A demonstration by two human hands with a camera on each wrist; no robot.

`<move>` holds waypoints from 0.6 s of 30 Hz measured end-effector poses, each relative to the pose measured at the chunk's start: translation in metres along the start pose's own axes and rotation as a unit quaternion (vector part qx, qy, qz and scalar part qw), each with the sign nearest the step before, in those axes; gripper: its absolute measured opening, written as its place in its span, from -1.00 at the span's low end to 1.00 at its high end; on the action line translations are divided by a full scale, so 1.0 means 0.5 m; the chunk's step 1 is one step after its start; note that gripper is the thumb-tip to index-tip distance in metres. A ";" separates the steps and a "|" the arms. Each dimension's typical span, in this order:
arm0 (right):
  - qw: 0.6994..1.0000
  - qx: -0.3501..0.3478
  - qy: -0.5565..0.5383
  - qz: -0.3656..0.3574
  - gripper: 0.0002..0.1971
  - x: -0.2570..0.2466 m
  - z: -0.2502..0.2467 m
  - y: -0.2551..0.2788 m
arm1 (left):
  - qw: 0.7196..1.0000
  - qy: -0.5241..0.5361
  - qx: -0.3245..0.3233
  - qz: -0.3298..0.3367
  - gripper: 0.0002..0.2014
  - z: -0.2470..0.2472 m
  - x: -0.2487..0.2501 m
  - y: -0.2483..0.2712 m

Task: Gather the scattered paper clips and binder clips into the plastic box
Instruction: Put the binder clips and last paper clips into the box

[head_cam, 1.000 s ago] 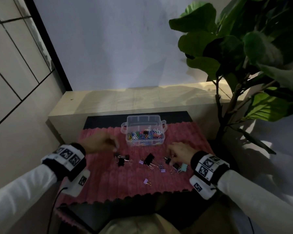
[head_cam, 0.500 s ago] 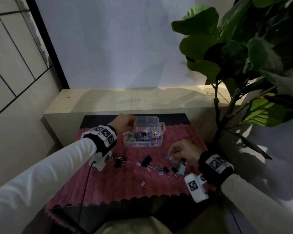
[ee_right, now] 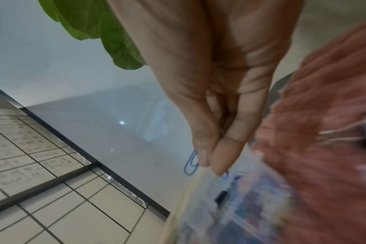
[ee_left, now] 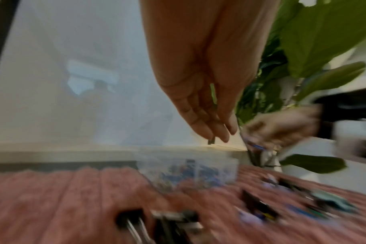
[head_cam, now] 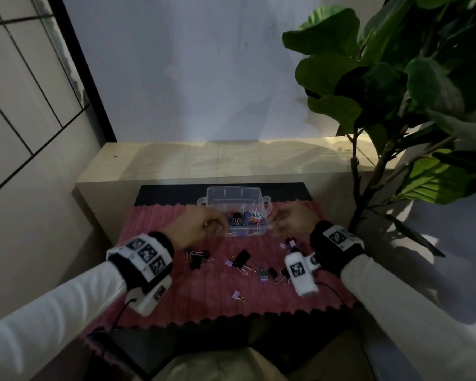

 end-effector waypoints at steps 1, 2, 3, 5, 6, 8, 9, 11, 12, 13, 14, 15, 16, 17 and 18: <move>1.000 0.014 0.000 -0.006 -0.90 -0.017 -0.006 -0.019 | 0.999 0.003 -0.041 0.003 -0.80 0.026 0.012 0.016; 0.999 0.028 -0.019 -0.001 -0.89 -0.031 -0.010 -0.040 | 0.997 0.008 -0.079 0.003 -0.82 0.057 0.021 0.028; 0.998 0.047 -0.045 0.016 -0.86 -0.043 -0.011 -0.063 | 0.995 0.012 -0.103 0.006 -0.81 0.086 0.030 0.034; 0.988 0.083 -0.114 0.053 -0.81 -0.063 -0.003 -0.100 | 0.993 0.011 -0.118 0.016 -0.75 0.140 0.045 0.031; 0.983 0.100 -0.140 0.064 -0.78 -0.075 0.004 -0.111 | 0.992 0.004 -0.122 0.020 -0.70 0.163 0.050 0.025; 0.985 0.109 -0.115 0.067 -0.77 -0.092 0.023 -0.130 | 0.988 -0.023 -0.151 0.008 -0.64 0.205 0.058 0.011; 0.991 0.096 -0.070 0.066 -0.84 -0.093 0.034 -0.137 | 0.985 -0.033 -0.167 -0.004 -0.65 0.220 0.060 0.006; 0.997 0.051 0.044 0.039 -0.93 -0.100 0.050 -0.134 | 0.983 -0.032 -0.180 -0.024 -0.66 0.238 0.066 -0.003; 0.996 0.026 0.082 0.029 -0.88 -0.099 0.057 -0.132 | 0.982 -0.034 -0.182 -0.031 -0.68 0.241 0.066 -0.007; 0.995 0.010 0.098 0.020 -0.86 -0.097 0.059 -0.129 | 0.982 -0.039 -0.182 -0.036 -0.71 0.241 0.066 -0.010; 0.994 0.015 0.106 0.008 -0.85 -0.096 0.055 -0.123 | 0.982 -0.045 -0.182 -0.038 -0.73 0.239 0.064 -0.013; 0.993 0.035 0.111 -0.004 -0.84 -0.098 0.046 -0.114 | 0.981 -0.050 -0.182 -0.033 -0.73 0.238 0.061 -0.015; 0.992 0.054 0.114 -0.014 -0.83 -0.094 0.034 -0.109 | 0.981 -0.053 -0.183 -0.024 -0.72 0.238 0.060 -0.017; 0.992 0.063 0.110 -0.024 -0.83 -0.088 0.021 -0.101 | 0.982 -0.056 -0.182 -0.011 -0.72 0.238 0.059 -0.019; 0.992 0.063 0.100 -0.032 -0.84 -0.081 0.008 -0.093 | 0.982 -0.056 -0.181 -0.002 -0.74 0.237 0.058 -0.020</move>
Point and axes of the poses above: each hand's wrist, its own y-axis away from the middle knuckle, its own z-axis out of the palm, x = y × z, the point moved 5 cm from there along -y, towards the middle knuckle, and after that the axes turned 12 degrees about y, right-handed, at the moved point
